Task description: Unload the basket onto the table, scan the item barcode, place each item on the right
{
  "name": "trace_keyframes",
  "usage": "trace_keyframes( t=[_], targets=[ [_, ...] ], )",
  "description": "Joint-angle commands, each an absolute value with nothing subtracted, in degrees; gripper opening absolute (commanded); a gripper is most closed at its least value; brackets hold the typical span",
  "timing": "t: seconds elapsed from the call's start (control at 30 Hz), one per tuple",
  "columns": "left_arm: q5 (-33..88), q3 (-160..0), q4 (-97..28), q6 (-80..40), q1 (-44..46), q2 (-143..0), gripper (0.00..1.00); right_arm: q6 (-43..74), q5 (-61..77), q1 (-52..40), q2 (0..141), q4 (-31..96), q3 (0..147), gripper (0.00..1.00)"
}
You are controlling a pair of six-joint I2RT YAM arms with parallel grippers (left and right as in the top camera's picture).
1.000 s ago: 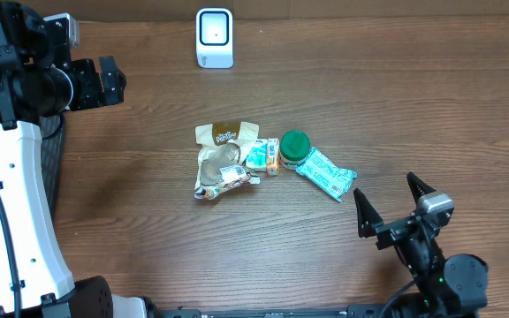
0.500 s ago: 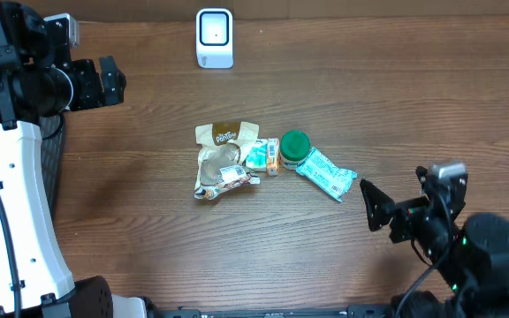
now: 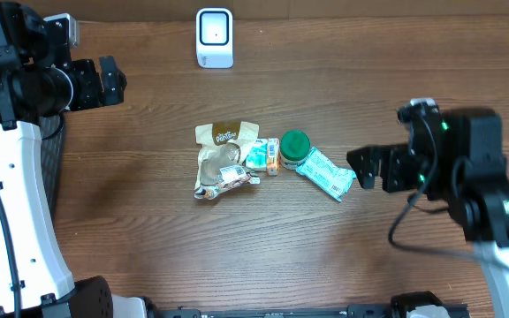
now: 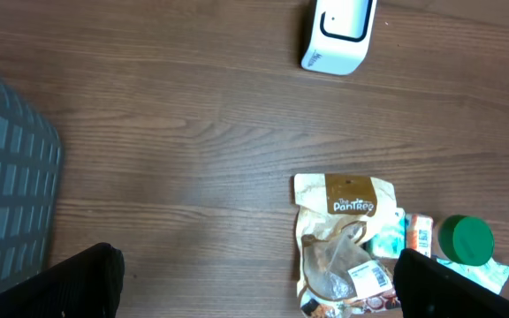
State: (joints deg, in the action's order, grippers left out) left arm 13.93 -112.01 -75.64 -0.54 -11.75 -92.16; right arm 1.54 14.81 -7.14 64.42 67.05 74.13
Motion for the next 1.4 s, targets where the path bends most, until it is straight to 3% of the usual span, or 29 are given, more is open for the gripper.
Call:
trace_keyframes(
  t=[0.0, 0.23, 0.3, 0.57, 0.9, 1.07, 1.23, 1.37],
  targets=[
    [14.44, -112.44, -75.64, -1.3, -11.99, -92.16, 0.99, 1.72, 16.69, -7.05, 70.48, 66.52, 75.9, 1.0],
    [14.44, -112.44, -75.64, -1.3, -11.99, -92.14, 1.0, 1.72, 23.2, -7.05, 79.77, 64.23, 75.88, 1.0],
    [14.44, -112.44, -75.64, -1.3, -11.99, -92.14, 1.0, 2.04, 22.24, -7.05, 82.56, 64.12, 75.88, 0.91],
    [14.44, -112.44, -75.64, -1.3, -11.99, -92.16, 1.0, 10.98, 9.65, -7.01, 91.59, 64.18, 75.83, 0.8],
    [14.44, -112.44, -75.64, -1.3, -11.99, -92.16, 1.0, 10.96, 10.11, -7.01, 98.13, 65.54, 75.48, 0.77],
    [14.44, -112.44, -75.64, -1.3, -11.99, -92.16, 0.99, 10.39, 10.76, -7.01, 100.33, 64.18, 73.45, 0.47],
    [14.44, -112.44, -75.64, -1.3, -11.99, -92.16, 0.99, 8.51, 16.27, -7.07, 100.47, 64.88, 72.58, 0.37],
    [14.44, -112.44, -75.64, -1.3, -11.99, -92.16, 1.0, 9.58, 19.05, -7.16, 100.55, 64.77, 70.04, 0.36]
  ],
)
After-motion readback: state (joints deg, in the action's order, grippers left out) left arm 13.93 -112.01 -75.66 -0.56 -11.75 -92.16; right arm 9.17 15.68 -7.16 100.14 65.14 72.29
